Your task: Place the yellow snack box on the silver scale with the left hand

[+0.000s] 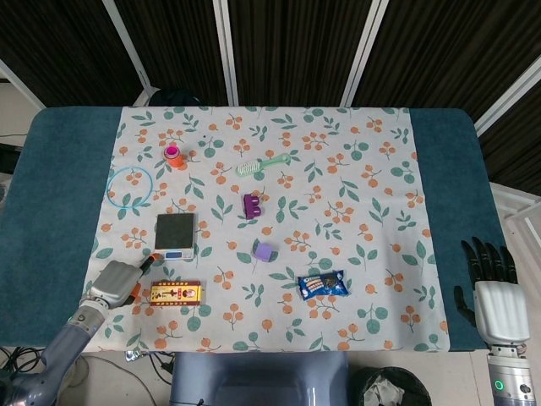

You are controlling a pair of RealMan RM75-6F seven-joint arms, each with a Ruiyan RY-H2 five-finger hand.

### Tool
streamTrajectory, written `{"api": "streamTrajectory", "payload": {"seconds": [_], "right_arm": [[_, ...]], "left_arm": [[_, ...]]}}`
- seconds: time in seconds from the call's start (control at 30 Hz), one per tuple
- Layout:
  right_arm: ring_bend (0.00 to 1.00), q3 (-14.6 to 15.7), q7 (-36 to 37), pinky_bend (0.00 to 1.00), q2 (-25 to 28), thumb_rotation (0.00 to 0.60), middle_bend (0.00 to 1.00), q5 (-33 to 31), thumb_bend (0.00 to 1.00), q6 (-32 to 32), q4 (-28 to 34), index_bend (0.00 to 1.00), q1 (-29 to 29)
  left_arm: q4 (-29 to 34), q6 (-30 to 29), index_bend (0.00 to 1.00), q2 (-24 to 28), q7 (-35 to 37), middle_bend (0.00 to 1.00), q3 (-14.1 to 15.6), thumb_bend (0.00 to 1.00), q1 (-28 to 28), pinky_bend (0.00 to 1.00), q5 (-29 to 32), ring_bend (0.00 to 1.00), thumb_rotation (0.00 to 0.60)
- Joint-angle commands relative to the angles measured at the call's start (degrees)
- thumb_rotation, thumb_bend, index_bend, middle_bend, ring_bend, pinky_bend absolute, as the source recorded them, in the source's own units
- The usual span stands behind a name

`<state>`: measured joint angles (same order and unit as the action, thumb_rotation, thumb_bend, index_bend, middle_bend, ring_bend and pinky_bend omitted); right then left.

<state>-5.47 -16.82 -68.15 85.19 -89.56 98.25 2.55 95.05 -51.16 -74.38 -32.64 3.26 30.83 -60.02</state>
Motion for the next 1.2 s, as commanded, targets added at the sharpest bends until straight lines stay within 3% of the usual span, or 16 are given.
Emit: {"api": "streamTrajectory", "payload": {"seconds": [0.03,0.27,0.4,0.47,0.57,0.67,0.93,1.2], "right_arm": [[0.06,-0.03,0.05,0.03,0.04,0.600,0.07,0.01,0.51,-0.07,0.04,0.03,-0.03],[0.06,0.01,0.01,0.03,0.05,0.600,0.07,0.03,0.51,-0.04,0.07,0.03,-0.03],[0.06,0.01,0.03,0.03,0.01,0.600,0.07,-0.03,0.51,0.10,0.02,0.03,0.02],[0.06,0.04,0.04,0.03,-0.02,0.600,0.07,0.01,0.51,0.14,0.01,0.03,0.05],[0.06,0.05,0.04,0.03,-0.04,0.600,0.07,0.10,0.51,0.08,0.03,0.03,0.04],[0.06,0.06,0.06,0.03,-0.01,0.600,0.07,0.12,0.51,-0.01,0.09,0.03,-0.01],[0.06,0.09,0.07,0.03,0.02,0.600,0.07,0.12,0.51,0.06,0.13,0.03,0.00],[0.06,-0.06,0.48,0.03,0.23,0.600,0.07,0.10,0.51,-0.31,0.14,0.03,-0.15]], "left_arm": [[0.28,-0.43,0.06,0.20,-0.10,0.77,0.10,0.61,-0.02,0.73,-0.01,0.71,0.600],[3.90,-5.24,0.06,2.02,2.08,0.74,-1.58,0.58,-0.87,0.73,-3.01,0.69,0.600],[7.45,-11.08,0.06,3.90,4.36,0.62,-2.92,0.43,-2.51,0.70,-7.44,0.61,0.600],[9.38,-12.80,0.05,5.12,5.47,0.48,-2.85,0.28,-3.25,0.60,-9.45,0.49,0.600],[12.02,-13.55,0.03,6.99,7.47,0.31,-2.04,0.15,-4.05,0.42,-11.98,0.31,0.600],[14.14,-13.27,0.01,8.77,8.88,0.22,-0.83,0.10,-4.59,0.33,-13.86,0.22,0.600],[17.29,-15.08,0.02,9.62,4.03,0.19,2.26,0.07,-6.62,0.30,-16.96,0.20,0.600],[16.53,-18.37,0.03,2.77,-4.26,0.18,1.84,0.03,-9.00,0.27,-12.17,0.19,0.600]]}}
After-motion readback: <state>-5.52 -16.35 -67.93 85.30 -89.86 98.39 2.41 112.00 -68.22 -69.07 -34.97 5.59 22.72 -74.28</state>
